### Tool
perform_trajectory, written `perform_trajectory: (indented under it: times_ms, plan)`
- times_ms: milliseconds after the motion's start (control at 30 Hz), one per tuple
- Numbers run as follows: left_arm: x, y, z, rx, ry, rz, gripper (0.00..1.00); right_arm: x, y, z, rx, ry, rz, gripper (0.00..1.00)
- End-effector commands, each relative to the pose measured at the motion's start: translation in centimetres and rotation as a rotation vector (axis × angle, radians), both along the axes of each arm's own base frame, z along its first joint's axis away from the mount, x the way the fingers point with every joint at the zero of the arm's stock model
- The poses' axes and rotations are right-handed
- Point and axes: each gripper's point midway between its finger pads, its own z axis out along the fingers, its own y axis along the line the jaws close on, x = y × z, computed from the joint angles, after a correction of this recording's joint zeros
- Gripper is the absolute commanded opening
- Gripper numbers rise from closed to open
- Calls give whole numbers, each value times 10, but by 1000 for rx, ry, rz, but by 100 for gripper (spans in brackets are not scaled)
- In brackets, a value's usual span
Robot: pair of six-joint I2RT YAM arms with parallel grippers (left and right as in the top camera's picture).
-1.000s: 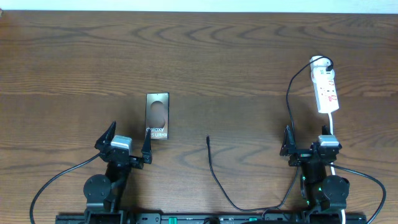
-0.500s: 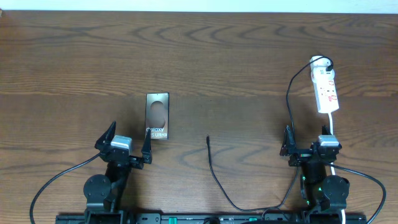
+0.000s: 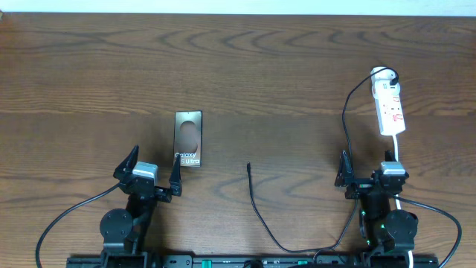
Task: Plug charger to phone and switch on socket
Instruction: 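Raise the left gripper and move it above the Galaxy phone box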
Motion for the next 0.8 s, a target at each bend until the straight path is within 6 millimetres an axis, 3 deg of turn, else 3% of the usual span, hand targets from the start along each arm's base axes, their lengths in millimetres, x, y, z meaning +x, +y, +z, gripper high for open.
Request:
perform_trajectory:
  times_ms: [0,400,767]
  plan:
    - [-3,-2,-3,-17,35,-13,94,0,-2,-1,8,2,-9,99]
    - [0,-1,44,-15,120,-7,94,0,-2,-1,8,2,-9,99]
    - [40,-2,82,-15,321,-6,94,0,-2,-1,8,2,-9,99]
